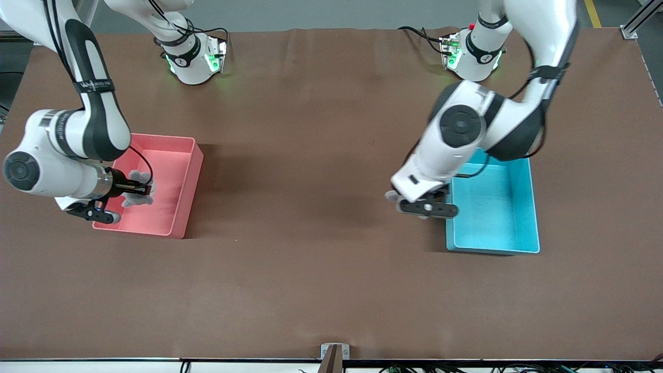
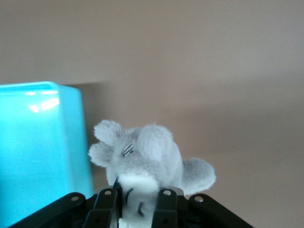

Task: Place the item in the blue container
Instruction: 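Carry the plush over the blue box with the left gripper while the right gripper lifts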

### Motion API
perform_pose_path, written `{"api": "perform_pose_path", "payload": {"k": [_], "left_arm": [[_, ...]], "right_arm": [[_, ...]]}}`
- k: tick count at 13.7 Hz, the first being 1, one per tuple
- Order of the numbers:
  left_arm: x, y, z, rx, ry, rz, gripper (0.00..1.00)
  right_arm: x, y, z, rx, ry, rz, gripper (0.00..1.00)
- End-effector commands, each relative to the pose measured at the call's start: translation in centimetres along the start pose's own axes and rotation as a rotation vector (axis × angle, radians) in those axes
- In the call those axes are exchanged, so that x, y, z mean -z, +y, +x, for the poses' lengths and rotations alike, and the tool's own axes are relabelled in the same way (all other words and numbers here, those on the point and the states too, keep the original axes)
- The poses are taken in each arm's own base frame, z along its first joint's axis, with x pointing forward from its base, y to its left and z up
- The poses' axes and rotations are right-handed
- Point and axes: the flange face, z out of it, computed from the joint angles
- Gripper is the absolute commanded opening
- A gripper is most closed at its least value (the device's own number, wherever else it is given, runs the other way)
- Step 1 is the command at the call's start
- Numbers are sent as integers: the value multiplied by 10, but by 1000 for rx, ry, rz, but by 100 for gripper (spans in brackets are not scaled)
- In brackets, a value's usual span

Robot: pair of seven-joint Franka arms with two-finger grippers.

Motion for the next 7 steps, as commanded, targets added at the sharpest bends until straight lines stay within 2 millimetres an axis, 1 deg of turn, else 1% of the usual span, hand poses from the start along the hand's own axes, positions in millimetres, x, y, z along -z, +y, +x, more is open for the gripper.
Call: {"api": "perform_pose_path", "payload": {"k": [1,2,3,4,6,7], "left_arm": [[4,-72,-29,-119,-31,-2,20],[-3,-95,-34,-170,-50,1,20],[-10,-112,-37,-207,-65,-1,20],[-18,-133,-39,-226,-75,-4,19],[-31,-150,-42,-269,-97,-1,20],[-39,-158,-42,-288,-108,-8,20]], "right_arm": [[16,-54,-18,-73,-5,-28,2],[20,-79,-27,-119,3,-36,2],[26,-108,-37,-152,22,-41,2],[28,-131,-46,-178,38,-41,2],[35,-178,-66,-241,59,-18,2],[34,-210,-80,-267,46,21,2]]}}
